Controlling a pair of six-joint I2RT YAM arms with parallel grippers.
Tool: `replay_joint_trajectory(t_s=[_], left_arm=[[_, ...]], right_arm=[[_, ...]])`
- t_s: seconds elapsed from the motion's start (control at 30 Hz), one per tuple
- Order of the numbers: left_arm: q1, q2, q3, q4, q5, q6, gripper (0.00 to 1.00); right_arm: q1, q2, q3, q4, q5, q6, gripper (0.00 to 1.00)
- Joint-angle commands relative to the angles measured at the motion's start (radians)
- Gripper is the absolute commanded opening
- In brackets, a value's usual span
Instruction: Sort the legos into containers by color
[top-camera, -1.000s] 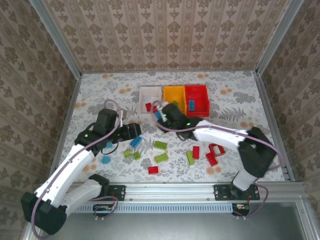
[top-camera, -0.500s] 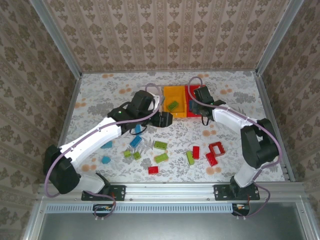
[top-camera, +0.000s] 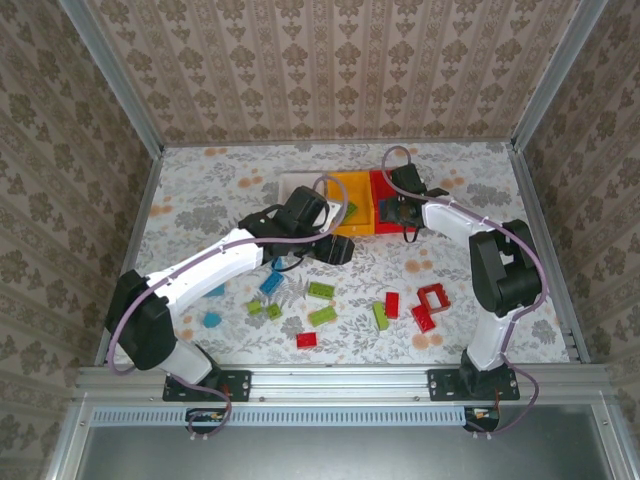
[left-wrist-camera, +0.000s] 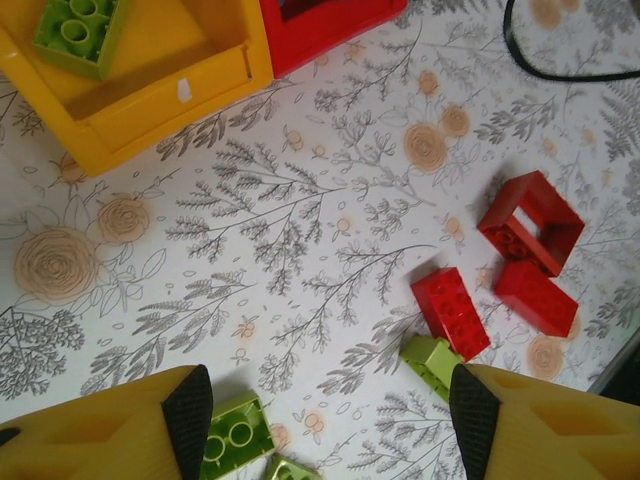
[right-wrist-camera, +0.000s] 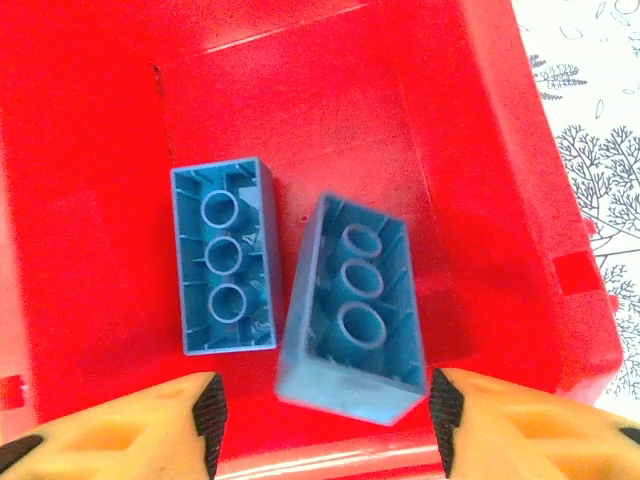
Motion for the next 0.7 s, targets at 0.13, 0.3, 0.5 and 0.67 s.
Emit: replay_joint_trajectory(t_s=[0.13,0.3,0.5,0.67], left_arm=[[-0.004,0.002,-0.031,-0.197,-0.048,0.214,0.69],[-0.004,-0.006,-0.078,-0.274,-0.062,0.267,0.71],[0.092,0.037,-0.069,-0.314,-0.018,-0.133,0.72],[0.185,0.079,-0.036,-0.370,0.061,-0.576,0.71]], right_arm=[[0.037,-0.096,0.022,-0.024,0.000,-0.013,0.66],[0.117,-0.231,-0.047,0.030,0.014,-0.037,0.66],[0.241,-0.440,-0.271,0.189,0.026,-0.085,0.68],[0.342,-0.615,-0.476,0.333,-0.054,-0.196,0.72]])
